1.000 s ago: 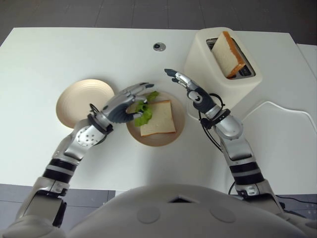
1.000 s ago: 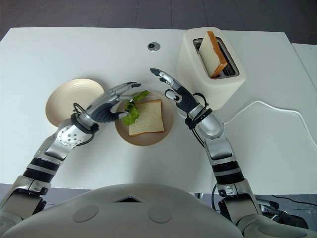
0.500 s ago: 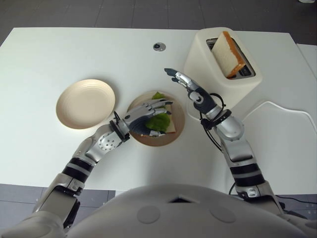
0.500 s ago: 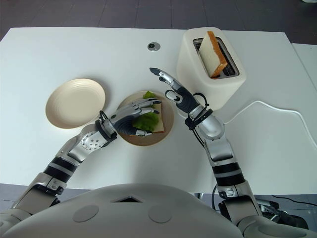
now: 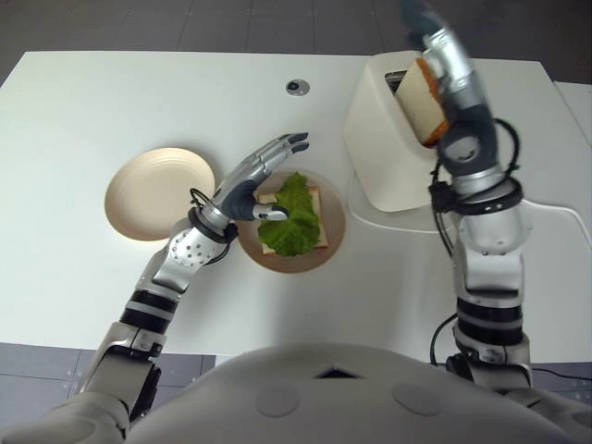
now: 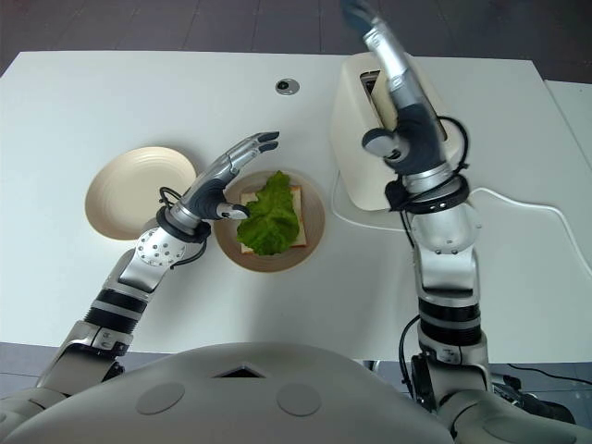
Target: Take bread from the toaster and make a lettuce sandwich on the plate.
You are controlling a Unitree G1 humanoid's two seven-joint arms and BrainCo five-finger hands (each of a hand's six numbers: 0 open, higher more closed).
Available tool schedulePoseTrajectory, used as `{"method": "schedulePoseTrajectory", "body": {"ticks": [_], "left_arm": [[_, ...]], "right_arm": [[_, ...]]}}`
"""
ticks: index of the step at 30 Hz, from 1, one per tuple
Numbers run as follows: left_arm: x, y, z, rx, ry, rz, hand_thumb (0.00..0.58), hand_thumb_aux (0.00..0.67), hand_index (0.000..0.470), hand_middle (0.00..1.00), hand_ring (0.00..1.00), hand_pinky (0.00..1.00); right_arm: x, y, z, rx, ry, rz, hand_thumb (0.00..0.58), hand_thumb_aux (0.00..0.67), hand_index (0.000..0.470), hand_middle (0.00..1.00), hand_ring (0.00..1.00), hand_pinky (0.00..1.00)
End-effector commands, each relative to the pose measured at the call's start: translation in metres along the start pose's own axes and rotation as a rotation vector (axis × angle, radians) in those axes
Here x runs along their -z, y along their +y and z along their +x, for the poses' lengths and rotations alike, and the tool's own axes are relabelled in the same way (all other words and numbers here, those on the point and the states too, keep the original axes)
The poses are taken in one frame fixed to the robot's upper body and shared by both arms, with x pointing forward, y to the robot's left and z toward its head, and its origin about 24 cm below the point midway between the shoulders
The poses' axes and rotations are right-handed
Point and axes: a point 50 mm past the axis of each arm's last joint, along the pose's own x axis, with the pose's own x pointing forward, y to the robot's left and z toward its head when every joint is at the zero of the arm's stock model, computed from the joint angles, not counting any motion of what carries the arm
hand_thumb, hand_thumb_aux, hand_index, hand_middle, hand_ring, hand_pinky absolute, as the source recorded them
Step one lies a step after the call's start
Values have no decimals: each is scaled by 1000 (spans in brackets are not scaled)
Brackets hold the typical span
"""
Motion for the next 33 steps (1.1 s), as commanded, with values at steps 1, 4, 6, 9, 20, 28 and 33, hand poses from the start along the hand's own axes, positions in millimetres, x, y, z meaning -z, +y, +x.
{"method": "schedulePoseTrajectory", "body": {"ticks": [1, 4, 6, 9, 20, 28, 33], "left_arm": [[-2, 4, 2, -19, -16, 14, 0, 0, 0, 0, 0, 0], [-1, 4, 1, -18, -13, 18, 0, 0, 0, 0, 0, 0], [-1, 3, 1, -16, -12, 16, 0, 0, 0, 0, 0, 0], [-1, 1, 2, -13, -14, 10, 0, 0, 0, 0, 0, 0], [-2, -3, 3, 2, -20, 4, 0, 0, 0, 0, 0, 0], [-2, -4, 1, 2, -16, 2, 0, 0, 0, 0, 0, 0], [0, -5, 0, 2, -7, 0, 0, 0, 0, 0, 0, 0]], "right_arm": [[18, -30, 7, 11, 92, -302, 0, 0, 0, 0, 0, 0], [47, -42, 2, -171, 281, -519, 0, 0, 0, 0, 0, 0], [60, -40, -7, -340, 386, -585, 0, 0, 0, 0, 0, 0], [70, -42, -16, -472, 482, -644, 0, 0, 0, 0, 0, 0], [94, -31, -26, -574, 633, -707, 0, 0, 0, 0, 0, 0], [85, -27, -11, -447, 553, -636, 580, 662, 464, 506, 506, 506], [60, -56, 14, -164, 424, -617, 580, 670, 470, 1000, 1000, 1000]]}}
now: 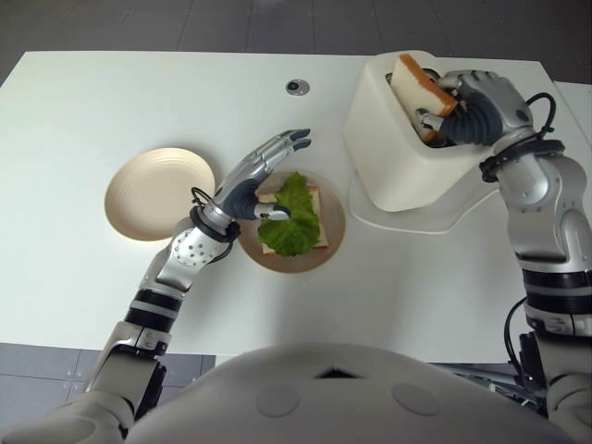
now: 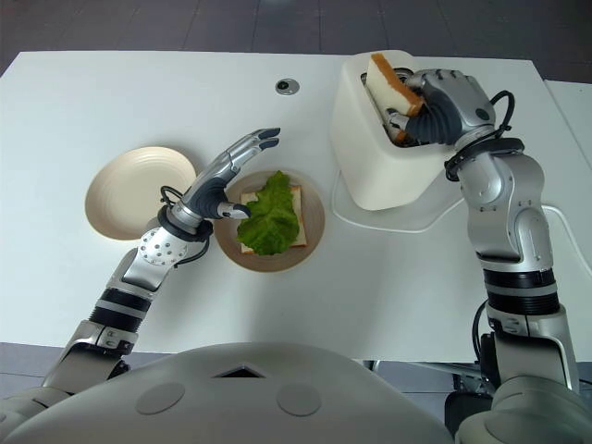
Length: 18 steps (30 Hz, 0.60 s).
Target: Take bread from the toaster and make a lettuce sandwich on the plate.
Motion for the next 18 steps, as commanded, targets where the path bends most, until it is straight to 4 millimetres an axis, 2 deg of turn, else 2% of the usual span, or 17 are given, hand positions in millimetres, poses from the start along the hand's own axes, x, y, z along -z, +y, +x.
{"method": "schedulePoseTrajectory", "body": {"ticks": [1, 6, 8, 10, 13, 18], "left_arm": [[3, -3, -3, 18, 20, 2, 0, 0, 0, 0, 0, 0], [4, 3, -3, -20, 21, -19, 0, 0, 0, 0, 0, 0], [0, 13, -3, -76, -5, -64, 0, 0, 0, 0, 0, 0], [-5, 24, -4, -139, -45, -139, 0, 0, 0, 0, 0, 0], [-11, 41, -9, -216, -102, -284, 0, 0, 0, 0, 0, 0], [-16, 74, -24, -307, -185, -464, 0, 0, 0, 0, 0, 0]], "right_arm": [[-7, -40, 2, 255, -44, 48, 580, 670, 470, 1000, 1000, 1000], [-17, -66, -5, 427, -123, 165, 580, 670, 470, 1000, 1000, 1000], [-20, -70, -7, 446, -168, 256, 580, 670, 470, 1000, 1000, 1000], [-27, -65, -8, 393, -224, 381, 580, 670, 470, 1000, 1000, 1000], [-40, -39, -8, 185, -309, 584, 580, 670, 470, 1000, 1000, 1000], [-59, 29, -14, -221, -367, 873, 580, 670, 470, 1000, 1000, 1000]]}}
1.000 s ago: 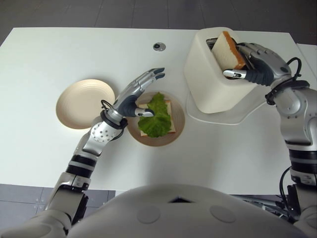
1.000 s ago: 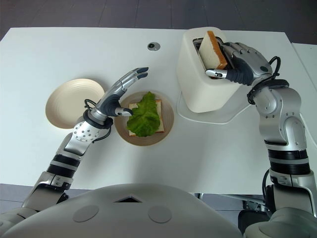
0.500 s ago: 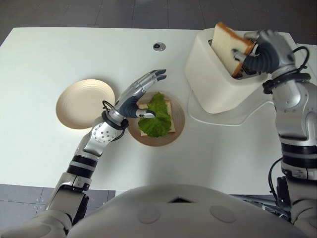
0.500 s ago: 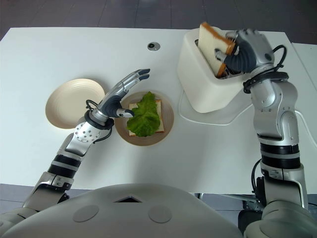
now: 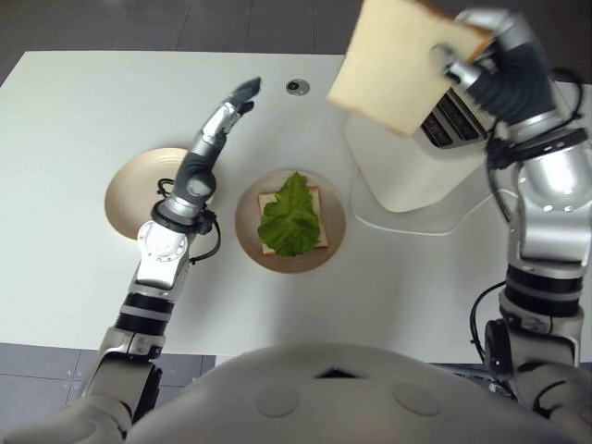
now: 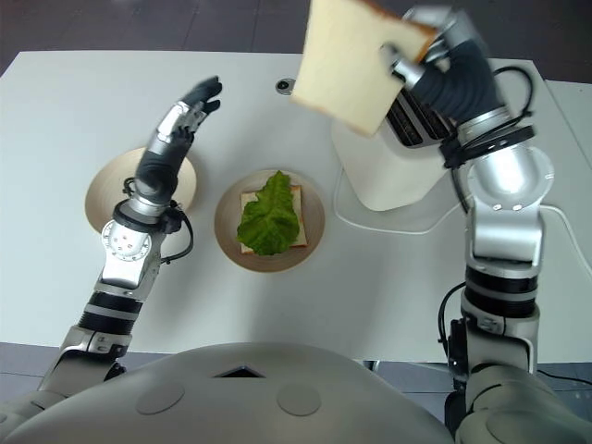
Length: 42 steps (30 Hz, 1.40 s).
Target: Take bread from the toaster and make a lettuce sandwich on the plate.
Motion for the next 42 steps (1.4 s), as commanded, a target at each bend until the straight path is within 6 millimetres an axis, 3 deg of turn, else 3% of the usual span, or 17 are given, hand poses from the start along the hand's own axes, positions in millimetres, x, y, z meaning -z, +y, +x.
{"method": "schedulePoseTrajectory", "body": {"ticks": [1, 6, 15, 23, 30, 31, 32, 33, 38, 39, 42], "left_arm": [[-14, 23, -5, -48, -40, -105, 0, 0, 0, 0, 0, 0], [-33, 34, -14, -13, -123, -270, 0, 0, 0, 0, 0, 0], [-31, -13, -38, 435, -40, -264, 0, 0, 0, 0, 0, 0], [16, -47, -67, 721, 269, -74, 0, 0, 0, 0, 0, 0], [57, -60, -93, 889, 521, 135, 0, 0, 0, 0, 0, 0], [58, -63, -97, 910, 529, 135, 0, 0, 0, 0, 0, 0], [57, -66, -99, 926, 526, 125, 0, 0, 0, 0, 0, 0], [56, -69, -100, 938, 519, 116, 0, 0, 0, 0, 0, 0], [56, -73, -104, 972, 520, 117, 0, 0, 0, 0, 0, 0], [56, -73, -104, 973, 520, 118, 0, 0, 0, 0, 0, 0], [56, -74, -104, 973, 519, 123, 0, 0, 0, 0, 0, 0]], "right_arm": [[20, 45, -8, -219, 65, 230, 580, 670, 470, 1000, 1000, 1000], [37, 88, -14, -440, 113, 373, 580, 670, 470, 1000, 1000, 1000], [66, 127, 0, -591, 209, 327, 580, 670, 470, 1000, 1000, 1000], [74, 151, -5, -718, 238, 166, 580, 670, 470, 1000, 1000, 1000], [73, 152, -5, -697, 231, 124, 580, 670, 470, 1000, 1000, 1000], [71, 151, -4, -682, 221, 128, 567, 570, 400, 1000, 1000, 1000], [68, 150, -2, -665, 210, 134, 505, 428, 300, 1000, 1000, 1000], [65, 148, 0, -647, 197, 149, 0, 0, 0, 1000, 1000, 1000], [54, 136, 10, -542, 147, 212, 0, 0, 0, 996, 996, 996], [53, 132, 13, -512, 144, 221, 0, 0, 0, 933, 933, 933], [51, 119, 20, -419, 138, 249, 0, 0, 0, 298, 298, 298]]}}
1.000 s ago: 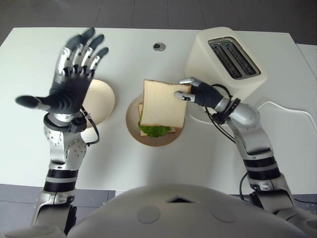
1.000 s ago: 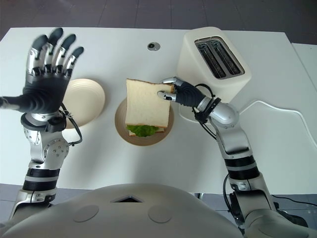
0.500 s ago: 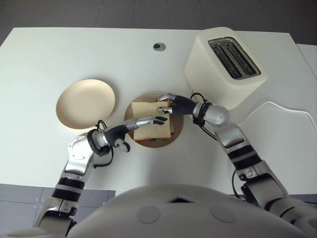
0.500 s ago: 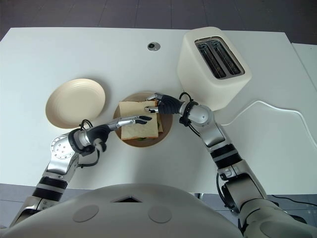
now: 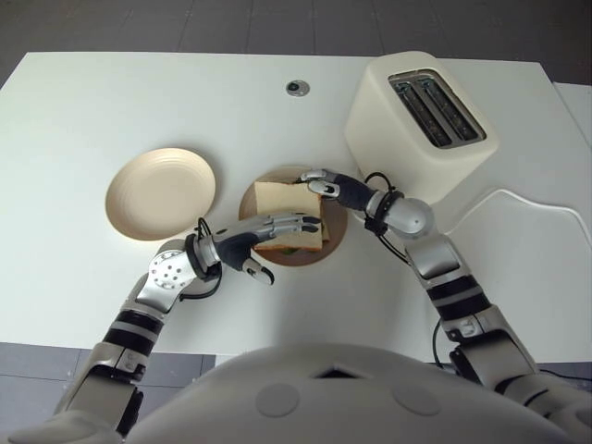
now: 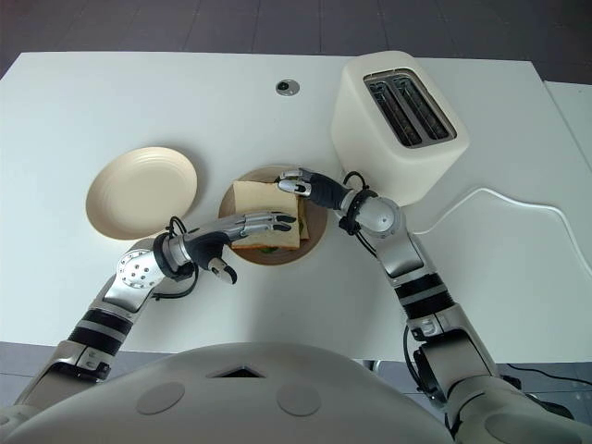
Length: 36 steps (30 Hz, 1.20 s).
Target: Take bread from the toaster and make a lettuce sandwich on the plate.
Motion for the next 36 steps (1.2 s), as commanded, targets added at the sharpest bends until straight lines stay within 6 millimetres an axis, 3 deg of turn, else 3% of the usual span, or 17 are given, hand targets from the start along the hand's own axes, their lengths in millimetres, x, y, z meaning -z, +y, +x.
{"method": "schedulePoseTrajectory", "body": {"ticks": [1, 2, 9, 12, 14, 15, 16, 17, 18, 19, 20, 23, 27, 29, 36], "left_arm": [[22, -37, -14, 204, 194, -80, 0, 0, 0, 0, 0, 0], [23, -37, -14, 204, 196, -79, 0, 0, 0, 0, 0, 0], [25, -32, -15, 166, 206, -65, 0, 0, 0, 0, 0, 0], [19, -7, -6, -21, 135, -35, 0, 0, 0, 0, 0, 0], [-1, 13, -1, -167, -24, -106, 0, 0, 0, 0, 0, 0], [-17, 14, -1, -167, -130, -163, 417, 315, 221, 282, 282, 282], [-36, 12, -5, -134, -249, -234, 514, 444, 311, 545, 545, 545], [-50, 10, -9, -102, -337, -293, 580, 670, 470, 827, 827, 827], [-60, 7, -13, -59, -398, -332, 580, 670, 470, 996, 996, 996], [-67, 4, -18, -14, -445, -370, 580, 670, 470, 1000, 1000, 1000], [-71, 2, -22, 27, -474, -394, 580, 670, 470, 1000, 1000, 1000], [-72, -10, -30, 161, -487, -429, 580, 670, 470, 1000, 1000, 1000], [-47, -32, -28, 301, -292, -401, 580, 670, 470, 1000, 1000, 1000], [-29, -40, -26, 347, -164, -369, 580, 670, 470, 1000, 1000, 1000], [2, -49, -26, 378, 39, -319, 580, 670, 470, 1000, 1000, 1000]], "right_arm": [[-30, -23, 4, 132, -152, 37, 0, 0, 0, 204, 204, 204], [-31, -26, 4, 153, -160, 50, 0, 0, 0, 0, 0, 0], [-39, -38, 2, 248, -220, 121, 0, 0, 0, 0, 0, 0], [-40, -31, -1, 208, -239, 130, 0, 0, 0, 0, 0, 0], [-42, -19, -5, 114, -274, 140, 0, 0, 0, 0, 0, 0], [-44, -13, -9, 56, -293, 139, 268, 179, 125, 0, 0, 0], [-46, -7, -16, -13, -325, 136, 514, 444, 311, 149, 149, 149], [-48, -3, -23, -71, -353, 140, 580, 670, 470, 482, 482, 482], [-49, 4, -32, -156, -383, 132, 580, 670, 470, 769, 769, 769], [-51, 15, -44, -269, -421, 116, 580, 670, 470, 941, 941, 941], [-53, 25, -55, -363, -449, 106, 580, 670, 470, 1000, 1000, 1000], [-49, 51, -75, -577, -469, 84, 580, 670, 470, 1000, 1000, 1000], [-35, 71, -82, -745, -394, 42, 580, 670, 470, 1000, 1000, 1000], [-23, 79, -79, -777, -320, 4, 580, 670, 470, 1000, 1000, 1000], [13, 94, -61, -764, -106, -122, 580, 670, 470, 1000, 1000, 1000]]}}
